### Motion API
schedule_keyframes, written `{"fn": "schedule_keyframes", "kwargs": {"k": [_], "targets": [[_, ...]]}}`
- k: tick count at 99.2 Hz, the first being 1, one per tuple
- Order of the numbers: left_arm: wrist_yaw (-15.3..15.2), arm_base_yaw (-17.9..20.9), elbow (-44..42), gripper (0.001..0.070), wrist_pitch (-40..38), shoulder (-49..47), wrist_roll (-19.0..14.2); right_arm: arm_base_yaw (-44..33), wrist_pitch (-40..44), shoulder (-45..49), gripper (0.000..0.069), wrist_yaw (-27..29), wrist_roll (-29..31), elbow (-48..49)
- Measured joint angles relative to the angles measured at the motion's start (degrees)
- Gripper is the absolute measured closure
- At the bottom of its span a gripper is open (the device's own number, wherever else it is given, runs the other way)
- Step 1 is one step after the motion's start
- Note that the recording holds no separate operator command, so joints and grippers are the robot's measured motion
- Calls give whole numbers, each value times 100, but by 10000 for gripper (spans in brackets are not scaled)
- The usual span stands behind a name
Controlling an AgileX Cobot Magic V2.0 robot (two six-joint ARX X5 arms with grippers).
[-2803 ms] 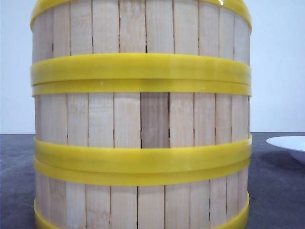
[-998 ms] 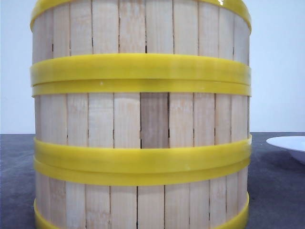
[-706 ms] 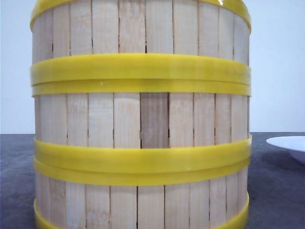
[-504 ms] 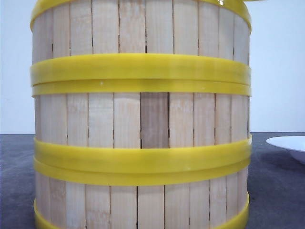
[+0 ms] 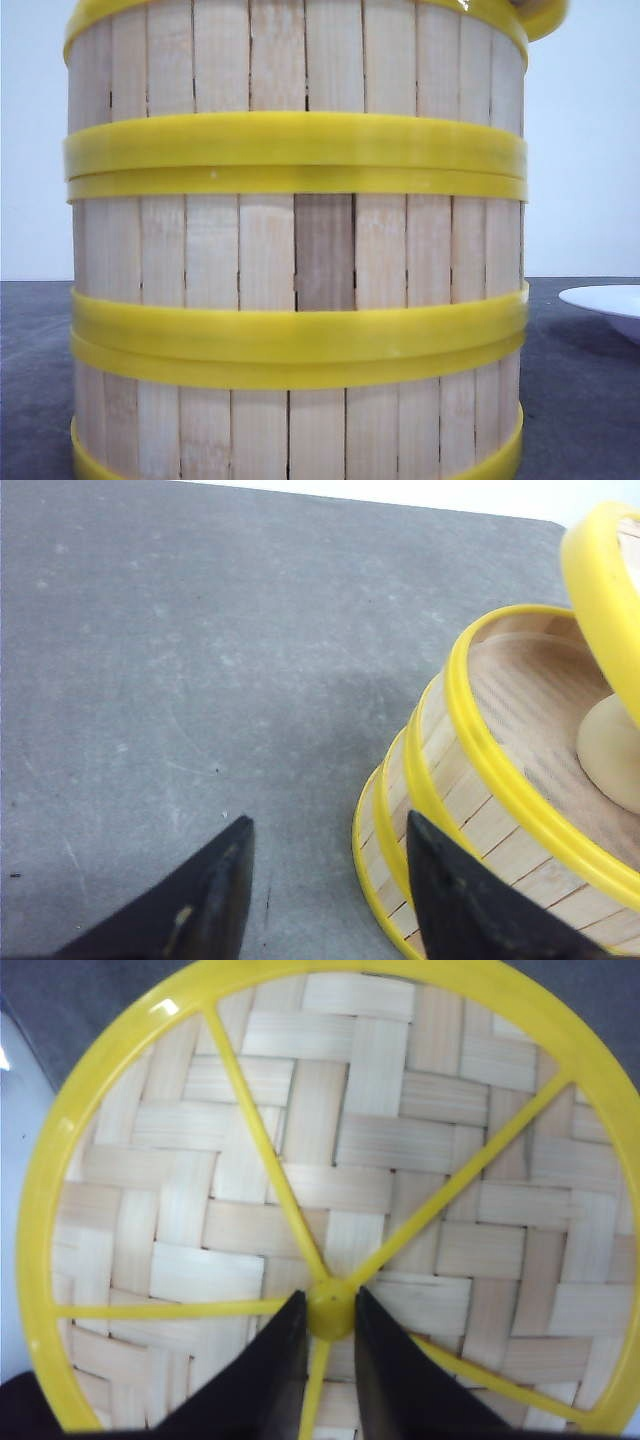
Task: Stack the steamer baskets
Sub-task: 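Lift the lid, carry it over the stack and lower it on top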
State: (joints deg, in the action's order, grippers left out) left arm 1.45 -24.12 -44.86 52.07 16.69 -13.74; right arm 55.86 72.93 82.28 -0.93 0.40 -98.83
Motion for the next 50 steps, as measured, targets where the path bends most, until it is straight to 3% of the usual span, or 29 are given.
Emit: {"fn": "schedule_keyframes", "kwargs": {"k": [50], "targets": [[0, 0, 0, 424, -2, 0, -2, 20, -144, 291, 639, -208, -44, 0]]}}
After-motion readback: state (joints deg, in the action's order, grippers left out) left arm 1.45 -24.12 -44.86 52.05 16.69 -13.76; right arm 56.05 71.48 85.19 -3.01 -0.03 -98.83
